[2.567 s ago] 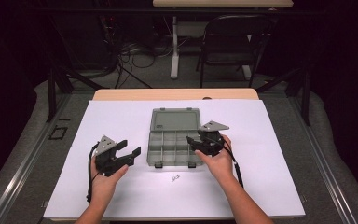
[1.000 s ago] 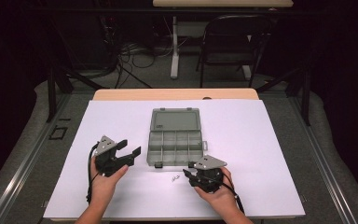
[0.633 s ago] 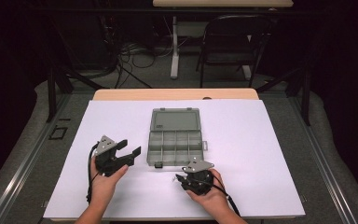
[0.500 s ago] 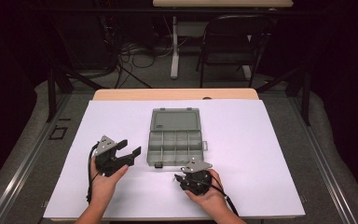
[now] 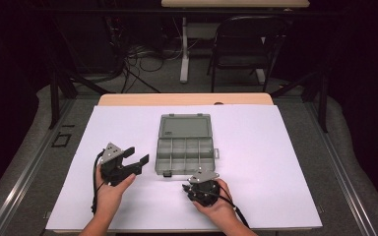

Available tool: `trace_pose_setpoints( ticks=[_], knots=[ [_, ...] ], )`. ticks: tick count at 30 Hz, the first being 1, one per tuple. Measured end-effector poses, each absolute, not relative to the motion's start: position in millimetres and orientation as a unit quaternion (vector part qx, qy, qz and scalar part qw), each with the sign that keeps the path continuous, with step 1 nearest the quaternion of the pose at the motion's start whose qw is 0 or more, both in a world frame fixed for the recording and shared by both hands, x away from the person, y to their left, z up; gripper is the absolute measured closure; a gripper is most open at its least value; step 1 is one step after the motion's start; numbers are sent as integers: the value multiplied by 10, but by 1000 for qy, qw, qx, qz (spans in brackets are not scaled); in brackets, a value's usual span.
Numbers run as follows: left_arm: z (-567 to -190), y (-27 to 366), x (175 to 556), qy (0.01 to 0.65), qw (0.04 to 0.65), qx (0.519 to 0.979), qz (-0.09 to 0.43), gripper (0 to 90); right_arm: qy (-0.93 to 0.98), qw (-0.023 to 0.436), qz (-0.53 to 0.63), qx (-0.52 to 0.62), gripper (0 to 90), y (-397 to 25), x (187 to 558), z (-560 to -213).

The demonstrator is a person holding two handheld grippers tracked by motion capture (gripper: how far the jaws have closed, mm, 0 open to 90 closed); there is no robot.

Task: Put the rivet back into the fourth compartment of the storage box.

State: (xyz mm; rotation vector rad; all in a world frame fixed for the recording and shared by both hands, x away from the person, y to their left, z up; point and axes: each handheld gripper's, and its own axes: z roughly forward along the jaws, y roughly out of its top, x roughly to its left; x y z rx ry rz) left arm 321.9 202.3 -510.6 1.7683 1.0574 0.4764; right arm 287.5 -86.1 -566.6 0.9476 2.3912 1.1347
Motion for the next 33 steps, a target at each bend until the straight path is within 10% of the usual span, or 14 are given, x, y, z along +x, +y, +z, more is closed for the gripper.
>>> trace_pose_setpoints(
  ticks=[33],
  knots=[
    [-5106, 2041, 3218, 438, 492, 726, 196, 338, 837, 169, 410, 321, 750, -863, 2876, -5610]
  ],
)
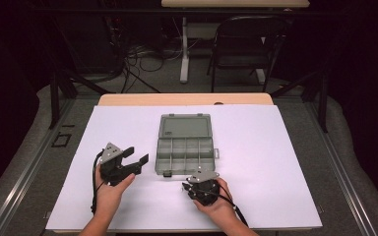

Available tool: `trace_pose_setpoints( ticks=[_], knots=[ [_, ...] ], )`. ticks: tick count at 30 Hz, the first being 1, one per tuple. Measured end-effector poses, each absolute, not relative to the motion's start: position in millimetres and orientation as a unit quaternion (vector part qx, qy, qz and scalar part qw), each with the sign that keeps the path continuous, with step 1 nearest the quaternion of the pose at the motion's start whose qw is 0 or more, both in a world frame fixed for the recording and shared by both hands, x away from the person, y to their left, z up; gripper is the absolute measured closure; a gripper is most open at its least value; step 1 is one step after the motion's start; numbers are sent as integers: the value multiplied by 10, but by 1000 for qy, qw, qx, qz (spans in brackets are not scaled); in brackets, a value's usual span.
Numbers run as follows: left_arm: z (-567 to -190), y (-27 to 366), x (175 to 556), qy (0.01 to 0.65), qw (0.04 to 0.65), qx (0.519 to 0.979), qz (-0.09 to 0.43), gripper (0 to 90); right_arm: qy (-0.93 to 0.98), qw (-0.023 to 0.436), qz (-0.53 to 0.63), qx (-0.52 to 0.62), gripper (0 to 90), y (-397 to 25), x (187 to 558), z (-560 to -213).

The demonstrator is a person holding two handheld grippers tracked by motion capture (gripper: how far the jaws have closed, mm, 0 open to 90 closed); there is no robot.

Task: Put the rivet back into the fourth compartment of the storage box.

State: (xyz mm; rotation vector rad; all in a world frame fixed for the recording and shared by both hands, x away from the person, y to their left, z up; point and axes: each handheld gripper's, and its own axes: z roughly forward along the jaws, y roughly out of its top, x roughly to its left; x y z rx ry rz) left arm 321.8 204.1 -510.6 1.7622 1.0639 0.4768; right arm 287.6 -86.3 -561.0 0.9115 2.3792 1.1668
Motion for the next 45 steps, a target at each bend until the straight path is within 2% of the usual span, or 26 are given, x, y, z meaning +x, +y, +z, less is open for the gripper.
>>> trace_pose_setpoints(
  ticks=[14, 30, 45],
  knots=[
    [-5105, 2050, 3220, 439, 492, 725, 198, 337, 833, 167, 423, 316, 750, -977, 2836, -5398],
    [-5107, 2050, 3220, 440, 493, 724, 197, 338, 825, 171, 427, 329, 751, -1070, 2870, -5348],
    [-5093, 2077, 3219, 444, 492, 722, 200, 338, 815, 177, 423, 355, 751, -1299, 3077, -5141]
  ],
)
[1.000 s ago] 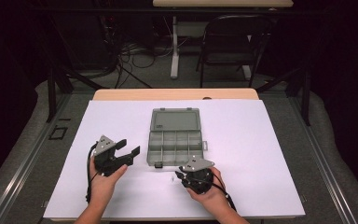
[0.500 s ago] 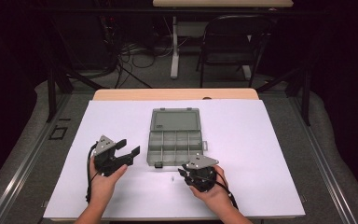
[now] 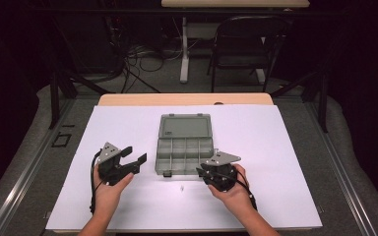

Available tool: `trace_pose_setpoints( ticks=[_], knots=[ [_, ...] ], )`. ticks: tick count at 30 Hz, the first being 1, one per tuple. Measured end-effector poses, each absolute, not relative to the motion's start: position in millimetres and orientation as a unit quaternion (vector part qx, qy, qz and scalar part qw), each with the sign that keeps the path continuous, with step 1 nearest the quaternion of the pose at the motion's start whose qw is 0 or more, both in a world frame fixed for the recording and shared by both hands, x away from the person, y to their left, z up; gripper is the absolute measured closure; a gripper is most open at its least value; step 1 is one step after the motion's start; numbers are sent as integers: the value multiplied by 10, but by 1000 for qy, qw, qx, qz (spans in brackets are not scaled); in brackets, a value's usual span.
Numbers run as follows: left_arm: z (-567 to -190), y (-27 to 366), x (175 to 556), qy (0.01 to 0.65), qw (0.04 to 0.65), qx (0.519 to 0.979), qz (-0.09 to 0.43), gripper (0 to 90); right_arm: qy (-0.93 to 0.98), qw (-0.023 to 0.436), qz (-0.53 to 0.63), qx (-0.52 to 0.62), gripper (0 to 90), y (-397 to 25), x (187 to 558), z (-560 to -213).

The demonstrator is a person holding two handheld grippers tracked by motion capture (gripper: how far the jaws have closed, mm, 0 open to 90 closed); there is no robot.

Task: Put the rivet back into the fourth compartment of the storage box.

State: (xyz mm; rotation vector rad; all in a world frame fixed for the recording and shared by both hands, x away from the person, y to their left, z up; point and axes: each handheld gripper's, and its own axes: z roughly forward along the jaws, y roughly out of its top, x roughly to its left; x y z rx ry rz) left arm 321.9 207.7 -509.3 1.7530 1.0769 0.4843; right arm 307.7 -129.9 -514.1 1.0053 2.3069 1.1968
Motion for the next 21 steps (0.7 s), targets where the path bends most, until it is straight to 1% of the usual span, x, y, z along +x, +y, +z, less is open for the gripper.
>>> trace_pose_setpoints(
  ticks=[2, 12, 21],
  knots=[
    [-5098, 2070, 3221, 443, 492, 722, 201, 338, 815, 184, 417, 359, 751, -1341, 3160, -5082],
    [-5110, 2075, 3229, 445, 489, 724, 196, 338, 804, 191, 416, 379, 752, -1362, 3426, -4955],
    [-5113, 2080, 3232, 445, 490, 723, 197, 338, 797, 201, 407, 400, 751, -1353, 3650, -4950]
  ],
)
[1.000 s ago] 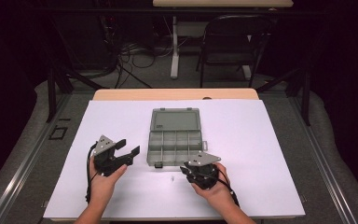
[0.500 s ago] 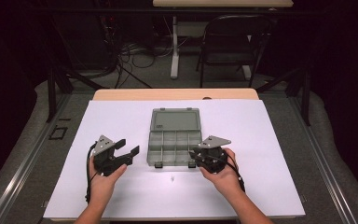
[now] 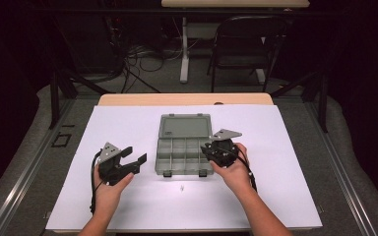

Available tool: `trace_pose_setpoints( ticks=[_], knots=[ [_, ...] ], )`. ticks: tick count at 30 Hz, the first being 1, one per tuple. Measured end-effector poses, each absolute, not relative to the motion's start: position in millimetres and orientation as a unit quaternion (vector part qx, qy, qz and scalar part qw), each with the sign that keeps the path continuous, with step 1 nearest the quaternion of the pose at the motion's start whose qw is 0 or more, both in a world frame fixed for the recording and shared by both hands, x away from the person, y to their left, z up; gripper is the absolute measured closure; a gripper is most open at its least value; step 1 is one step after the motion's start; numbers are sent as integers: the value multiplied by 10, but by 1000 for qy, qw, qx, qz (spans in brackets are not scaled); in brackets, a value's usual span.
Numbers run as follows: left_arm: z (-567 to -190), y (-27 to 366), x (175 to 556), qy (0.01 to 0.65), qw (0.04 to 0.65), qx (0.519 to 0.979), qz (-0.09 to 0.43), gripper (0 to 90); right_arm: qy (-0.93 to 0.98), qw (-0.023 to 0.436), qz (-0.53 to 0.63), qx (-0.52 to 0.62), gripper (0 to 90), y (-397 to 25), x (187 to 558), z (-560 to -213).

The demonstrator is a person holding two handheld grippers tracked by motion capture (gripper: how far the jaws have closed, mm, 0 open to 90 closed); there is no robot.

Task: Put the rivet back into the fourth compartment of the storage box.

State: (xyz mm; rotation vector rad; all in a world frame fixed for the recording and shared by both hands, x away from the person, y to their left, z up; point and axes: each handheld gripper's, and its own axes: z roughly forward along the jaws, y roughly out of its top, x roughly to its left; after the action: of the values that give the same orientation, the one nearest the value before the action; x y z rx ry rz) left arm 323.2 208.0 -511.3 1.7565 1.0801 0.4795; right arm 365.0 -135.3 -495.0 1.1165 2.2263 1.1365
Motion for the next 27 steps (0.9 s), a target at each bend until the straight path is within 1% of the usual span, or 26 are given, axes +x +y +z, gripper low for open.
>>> trace_pose_setpoints(
  ticks=[7, 17, 27],
  knots=[
    [-5114, 2093, 3235, 445, 490, 722, 198, 338, 789, 208, 399, 419, 752, -1359, 3751, -5030],
    [-5114, 2090, 3232, 445, 491, 722, 199, 338, 783, 205, 394, 436, 751, -1371, 3854, -5176],
    [-5114, 2097, 3226, 445, 489, 724, 197, 338, 781, 212, 394, 437, 751, -1339, 3884, -5230]
  ],
)
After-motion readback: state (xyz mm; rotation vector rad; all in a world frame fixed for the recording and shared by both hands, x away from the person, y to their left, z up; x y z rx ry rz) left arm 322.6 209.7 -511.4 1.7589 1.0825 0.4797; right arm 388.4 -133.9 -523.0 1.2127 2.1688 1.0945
